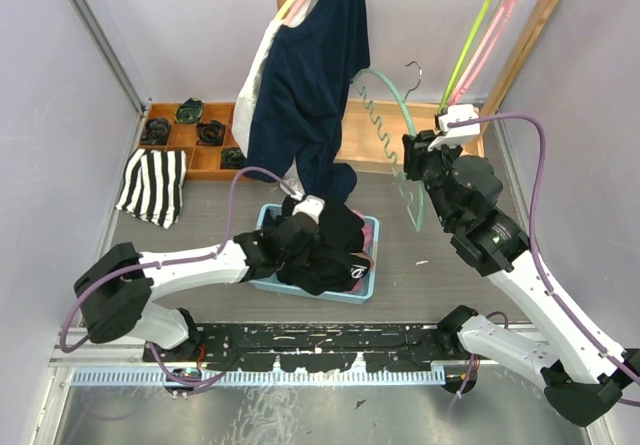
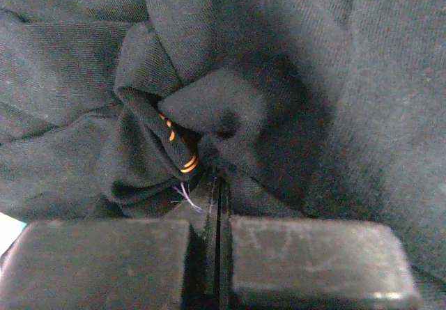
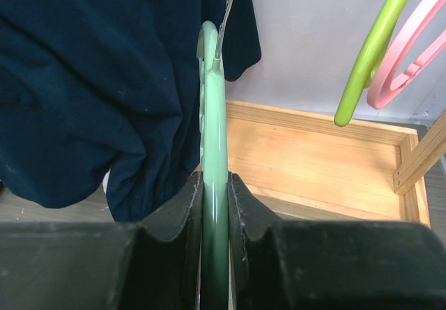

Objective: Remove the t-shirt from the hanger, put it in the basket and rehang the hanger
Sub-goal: Place the T-shirt in the bin.

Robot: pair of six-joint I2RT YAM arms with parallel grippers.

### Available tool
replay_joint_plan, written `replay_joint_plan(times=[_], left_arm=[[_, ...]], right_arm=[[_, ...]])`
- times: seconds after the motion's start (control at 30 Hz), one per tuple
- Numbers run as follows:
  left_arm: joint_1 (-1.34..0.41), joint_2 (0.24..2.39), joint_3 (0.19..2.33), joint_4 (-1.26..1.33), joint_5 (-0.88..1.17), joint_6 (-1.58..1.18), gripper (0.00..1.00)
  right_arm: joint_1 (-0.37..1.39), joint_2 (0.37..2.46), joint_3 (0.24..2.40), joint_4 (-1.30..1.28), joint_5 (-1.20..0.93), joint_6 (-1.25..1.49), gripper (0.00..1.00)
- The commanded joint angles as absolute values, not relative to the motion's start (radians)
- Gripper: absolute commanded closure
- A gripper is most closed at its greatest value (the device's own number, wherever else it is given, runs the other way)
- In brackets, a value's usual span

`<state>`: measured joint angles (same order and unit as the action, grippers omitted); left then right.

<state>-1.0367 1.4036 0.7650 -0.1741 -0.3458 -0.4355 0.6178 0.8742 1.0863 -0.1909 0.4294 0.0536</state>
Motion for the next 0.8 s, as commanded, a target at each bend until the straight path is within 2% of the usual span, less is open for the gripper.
replay_joint_plan(times=[0.0, 0.2, 0.3, 0.37, 0.4, 0.63, 0.77], left_arm=[[-1.044, 1.522, 0.763, -0.215, -0.282, -0.454, 1.0], [-1.055, 1.419, 0.792, -0.294, -0.324, -0.424, 0.99], [-1.055, 1.345, 0.833, -0.362, -0.336, -0.412, 0.86], [-1.057, 1.299, 0.862, -0.403, -0.343, -0.405, 0.63], [-1.059, 1.281, 0.872, -0.422, -0.351, -0.405, 0.55], [-1.066, 1.075, 0.895, -0.432, -0.35, -0.391, 0.39], [-1.067, 0.992, 0.902, -0.435, -0.35, -0.372, 0.34]], right_arm=[[0.617, 0.885, 1.171, -0.065, 0.471, 0.046, 0.99], [0.618, 0.91, 1.208, -0.058, 0.507, 0.041, 0.99], [0.618, 0.93, 1.237, -0.057, 0.519, 0.021, 0.99], [0.617, 0.952, 1.264, -0.057, 0.53, 0.008, 1.0], [0.617, 0.966, 1.278, -0.056, 0.534, 0.001, 0.99], [0.585, 1.084, 1.383, -0.038, 0.513, -0.062, 0.99], [0.54, 1.122, 1.431, -0.018, 0.46, -0.051, 0.99]])
